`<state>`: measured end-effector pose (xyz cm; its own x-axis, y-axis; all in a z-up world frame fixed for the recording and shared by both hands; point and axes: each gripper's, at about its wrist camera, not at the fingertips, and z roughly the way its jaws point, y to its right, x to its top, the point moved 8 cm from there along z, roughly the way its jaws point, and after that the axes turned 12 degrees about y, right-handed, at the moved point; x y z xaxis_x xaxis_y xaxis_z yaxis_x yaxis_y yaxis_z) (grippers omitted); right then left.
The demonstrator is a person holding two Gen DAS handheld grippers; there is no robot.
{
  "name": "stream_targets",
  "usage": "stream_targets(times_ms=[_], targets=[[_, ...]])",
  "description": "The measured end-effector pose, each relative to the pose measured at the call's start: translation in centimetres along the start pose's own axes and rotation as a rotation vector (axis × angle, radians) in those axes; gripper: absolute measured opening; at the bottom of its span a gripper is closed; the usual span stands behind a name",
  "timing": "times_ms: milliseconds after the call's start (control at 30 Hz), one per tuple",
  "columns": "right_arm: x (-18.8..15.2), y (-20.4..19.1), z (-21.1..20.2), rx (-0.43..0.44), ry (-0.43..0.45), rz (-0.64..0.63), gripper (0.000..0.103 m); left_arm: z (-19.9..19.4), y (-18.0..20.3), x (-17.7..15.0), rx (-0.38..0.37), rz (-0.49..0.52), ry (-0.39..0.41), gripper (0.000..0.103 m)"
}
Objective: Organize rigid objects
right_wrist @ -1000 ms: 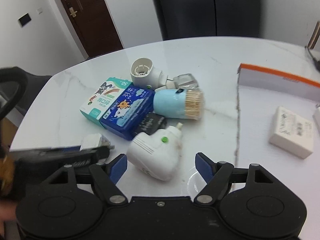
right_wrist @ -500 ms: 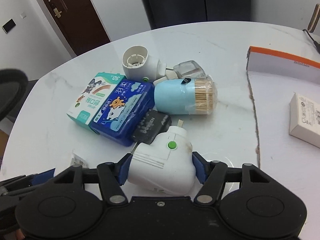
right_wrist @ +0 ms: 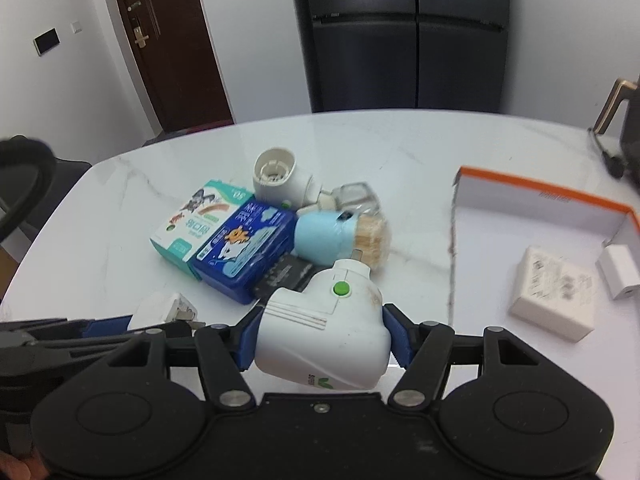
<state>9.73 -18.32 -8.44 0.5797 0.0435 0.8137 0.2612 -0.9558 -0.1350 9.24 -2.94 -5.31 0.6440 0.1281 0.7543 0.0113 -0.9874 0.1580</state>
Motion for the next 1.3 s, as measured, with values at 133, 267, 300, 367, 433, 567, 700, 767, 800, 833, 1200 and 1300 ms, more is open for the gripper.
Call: stream_targets(times_ms=[133,267,300,367,433,567,700,767,800,833,1200,1300], targets=[[0.8,1.1,-1.8,-0.014,0.028,-0.015,0.076,-0.8,1.9,0.5,-0.010,0.017,0.018,0.042],[1.5,2.5,-3.6,-0.021,0.055,-0.017,0.076,-1.5,3.8,0.7,-0.024,0.030,0.027,0.042],[1.6,2.8,-4.0,-0.024,0.060,-0.018,0.076,-1.7,4.3,0.7,-0.027,0.033,0.030,0.042],[1.8,3.6,-4.9,-0.030,0.067,-0.016,0.076,-2.0,5.2,0.8,-0.030,0.039,0.037,0.042],[1.9,4.4,-5.7,-0.036,0.074,-0.012,0.076,-2.4,6.1,0.9,-0.037,0.045,0.044,0.042],[2.0,5.7,-7.3,-0.042,0.086,-0.005,0.076,-2.9,7.5,0.8,-0.043,0.047,0.046,0.042],[2.2,6.9,-8.7,-0.042,0.100,0.007,0.076,-3.3,8.9,0.7,-0.049,0.055,0.050,0.042],[2.3,7.5,-9.3,-0.044,0.106,0.012,0.076,-3.5,9.6,0.7,-0.052,0.054,0.051,0.042],[2.4,7.7,-9.5,-0.045,0.109,0.014,0.076,-3.6,10.0,0.7,-0.052,0.058,0.053,0.042],[2.4,8.0,-9.8,-0.046,0.111,0.016,0.076,-3.6,10.3,0.7,-0.052,0.063,0.055,0.042],[2.7,10.6,-12.0,-0.056,0.136,0.040,0.076,-4.3,13.4,0.8,-0.062,0.095,0.072,0.042],[2.6,11.1,-12.3,-0.057,0.136,0.042,0.076,-4.4,14.0,0.7,-0.064,0.099,0.071,0.042]])
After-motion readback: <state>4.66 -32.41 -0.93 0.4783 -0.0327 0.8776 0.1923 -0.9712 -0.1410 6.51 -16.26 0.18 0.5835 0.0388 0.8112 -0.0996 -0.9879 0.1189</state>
